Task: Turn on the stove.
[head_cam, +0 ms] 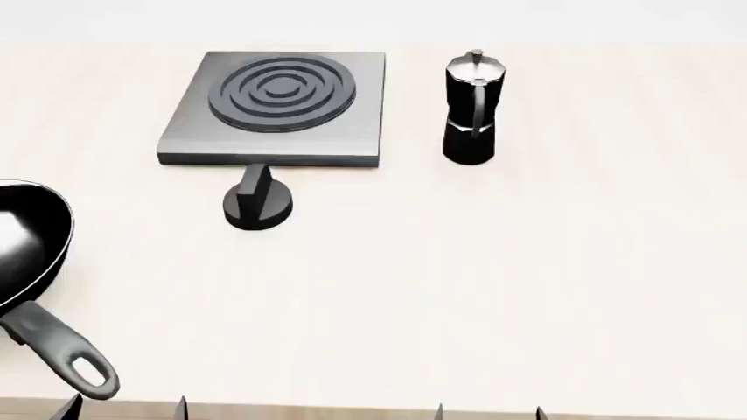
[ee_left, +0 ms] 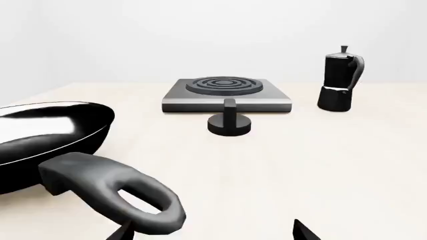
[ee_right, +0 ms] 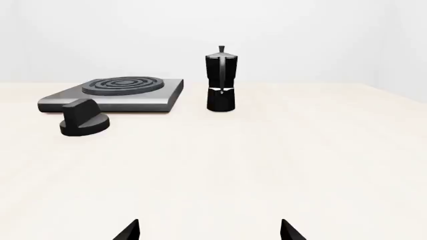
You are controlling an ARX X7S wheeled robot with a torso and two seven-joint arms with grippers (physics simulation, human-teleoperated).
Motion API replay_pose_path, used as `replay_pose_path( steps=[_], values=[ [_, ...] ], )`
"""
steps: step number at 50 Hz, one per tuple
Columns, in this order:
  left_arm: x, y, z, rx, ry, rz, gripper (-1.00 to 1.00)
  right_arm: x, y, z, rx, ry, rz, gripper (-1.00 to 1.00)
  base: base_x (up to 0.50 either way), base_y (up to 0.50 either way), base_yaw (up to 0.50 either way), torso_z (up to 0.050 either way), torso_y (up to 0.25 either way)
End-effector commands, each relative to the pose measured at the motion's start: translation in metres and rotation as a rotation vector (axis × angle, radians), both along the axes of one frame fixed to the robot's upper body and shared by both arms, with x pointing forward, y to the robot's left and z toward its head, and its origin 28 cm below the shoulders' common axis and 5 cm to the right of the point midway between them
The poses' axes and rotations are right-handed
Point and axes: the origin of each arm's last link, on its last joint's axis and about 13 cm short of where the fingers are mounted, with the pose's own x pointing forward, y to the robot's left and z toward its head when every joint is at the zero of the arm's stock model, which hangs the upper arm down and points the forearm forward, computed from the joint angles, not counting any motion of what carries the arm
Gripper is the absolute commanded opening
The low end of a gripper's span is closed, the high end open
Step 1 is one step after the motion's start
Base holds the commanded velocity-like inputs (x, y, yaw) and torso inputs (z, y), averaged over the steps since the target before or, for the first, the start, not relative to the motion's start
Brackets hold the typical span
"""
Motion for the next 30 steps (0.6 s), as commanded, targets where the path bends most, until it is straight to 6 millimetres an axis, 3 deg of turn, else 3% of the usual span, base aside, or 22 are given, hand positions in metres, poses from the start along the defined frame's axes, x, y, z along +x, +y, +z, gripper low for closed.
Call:
replay_pose_path(
  steps=[1,15,30],
  values=[
    [0.0,0.0,-0.002,0.006,0.0,-0.002,1.0,0.0,0.001,0.0,-0.002,0.007,-0.001,1.0,0.0,0.0,0.0,0.0,0.0],
    [-0.002,-0.001,0.002,0.025,-0.005,0.004,1.0,-0.003,0.002,0.005,-0.018,0.023,0.029,1.0,0.0,0.0,0.0,0.0,0.0],
    [-0.011,-0.003,0.053,0.034,-0.09,-0.026,1.0,-0.004,0.013,0.07,-0.064,-0.07,0.081,1.0,0.0,0.0,0.0,0.0,0.0]
  ],
)
